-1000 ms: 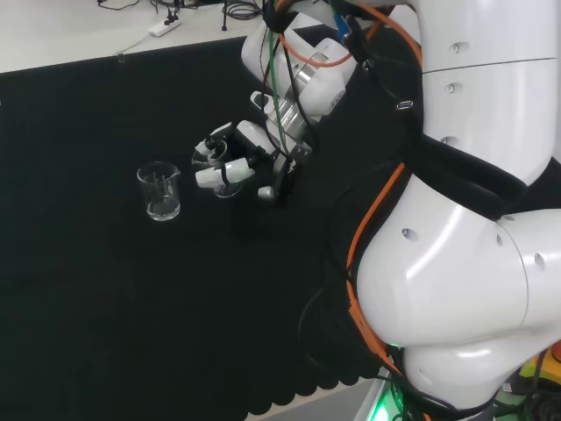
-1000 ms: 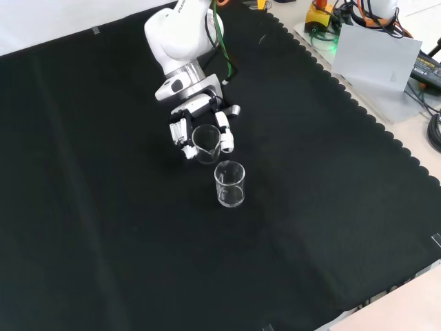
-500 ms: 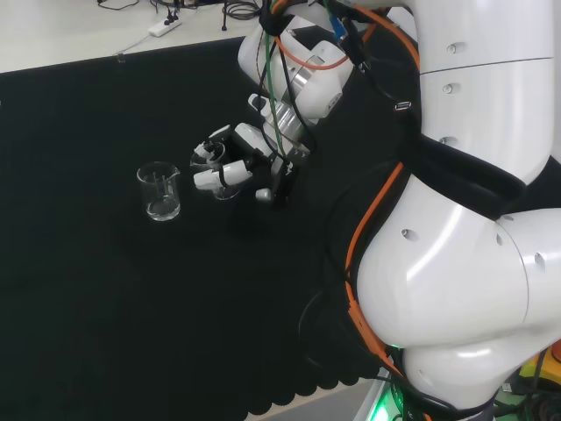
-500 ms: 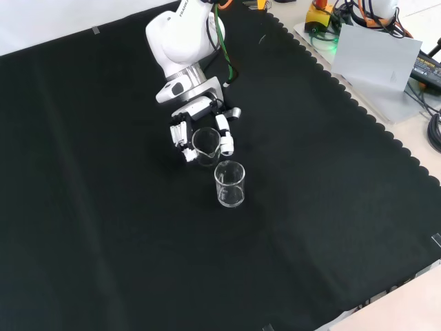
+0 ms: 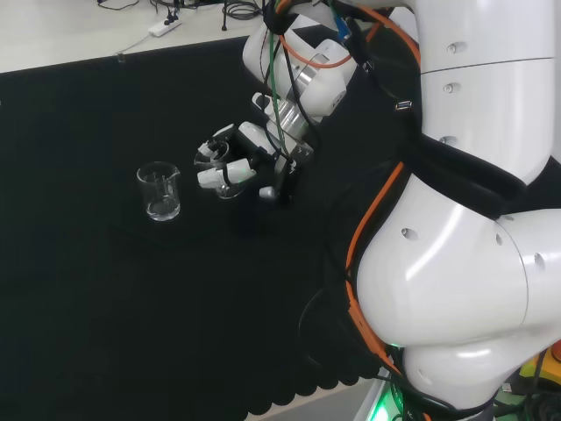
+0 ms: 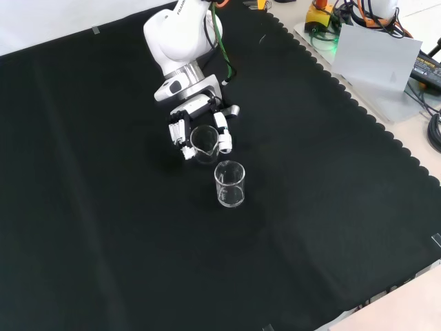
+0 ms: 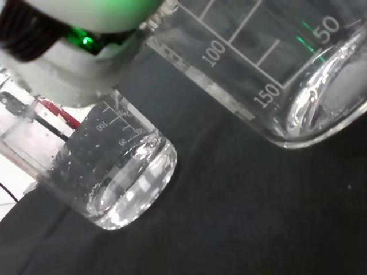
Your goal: Place the beaker back on the table.
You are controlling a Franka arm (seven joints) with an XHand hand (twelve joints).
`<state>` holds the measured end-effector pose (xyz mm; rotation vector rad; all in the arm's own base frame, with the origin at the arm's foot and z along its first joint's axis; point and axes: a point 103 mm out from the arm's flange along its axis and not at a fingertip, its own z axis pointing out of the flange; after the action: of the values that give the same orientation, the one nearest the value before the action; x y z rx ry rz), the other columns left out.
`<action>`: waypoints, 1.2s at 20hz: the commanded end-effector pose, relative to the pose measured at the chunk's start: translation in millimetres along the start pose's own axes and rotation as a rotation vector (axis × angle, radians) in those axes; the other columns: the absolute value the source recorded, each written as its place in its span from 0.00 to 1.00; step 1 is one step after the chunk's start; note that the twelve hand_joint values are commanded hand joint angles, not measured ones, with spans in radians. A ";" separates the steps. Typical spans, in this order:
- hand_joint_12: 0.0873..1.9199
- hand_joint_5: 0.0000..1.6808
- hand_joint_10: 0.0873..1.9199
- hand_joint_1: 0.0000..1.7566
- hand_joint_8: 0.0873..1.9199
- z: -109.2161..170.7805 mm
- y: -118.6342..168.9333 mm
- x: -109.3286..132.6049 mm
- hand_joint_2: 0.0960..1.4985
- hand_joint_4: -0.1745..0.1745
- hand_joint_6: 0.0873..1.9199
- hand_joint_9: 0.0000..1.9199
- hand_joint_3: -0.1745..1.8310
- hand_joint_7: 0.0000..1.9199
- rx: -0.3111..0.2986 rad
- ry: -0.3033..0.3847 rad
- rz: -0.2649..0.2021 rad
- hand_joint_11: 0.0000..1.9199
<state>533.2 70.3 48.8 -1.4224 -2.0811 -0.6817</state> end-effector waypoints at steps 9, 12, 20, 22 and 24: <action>0.49 0.76 0.00 0.63 0.00 5.9 0.8 -1.6 0.57 0.99 0.23 0.76 0.18 0.78 0.075 -0.003 0.002 0.49; 0.55 0.61 0.00 0.61 0.00 3.0 0.0 -3.3 0.49 0.68 0.32 0.71 0.20 0.71 0.070 0.009 0.008 0.39; 0.66 0.37 0.00 0.56 0.00 -3.1 1.4 -1.4 0.34 0.47 0.38 0.57 0.38 0.56 0.079 -0.014 0.002 0.15; 0.67 0.32 0.00 0.55 0.00 -8.8 0.2 -1.2 0.33 0.44 0.36 0.52 0.38 0.52 0.099 -0.044 -0.005 0.09; 0.69 0.28 0.00 0.55 0.00 -12.2 -0.9 -0.5 0.33 0.41 0.33 0.49 0.37 0.50 0.113 -0.063 -0.006 0.05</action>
<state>535.6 69.1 49.3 -1.3893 -2.0990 -0.5759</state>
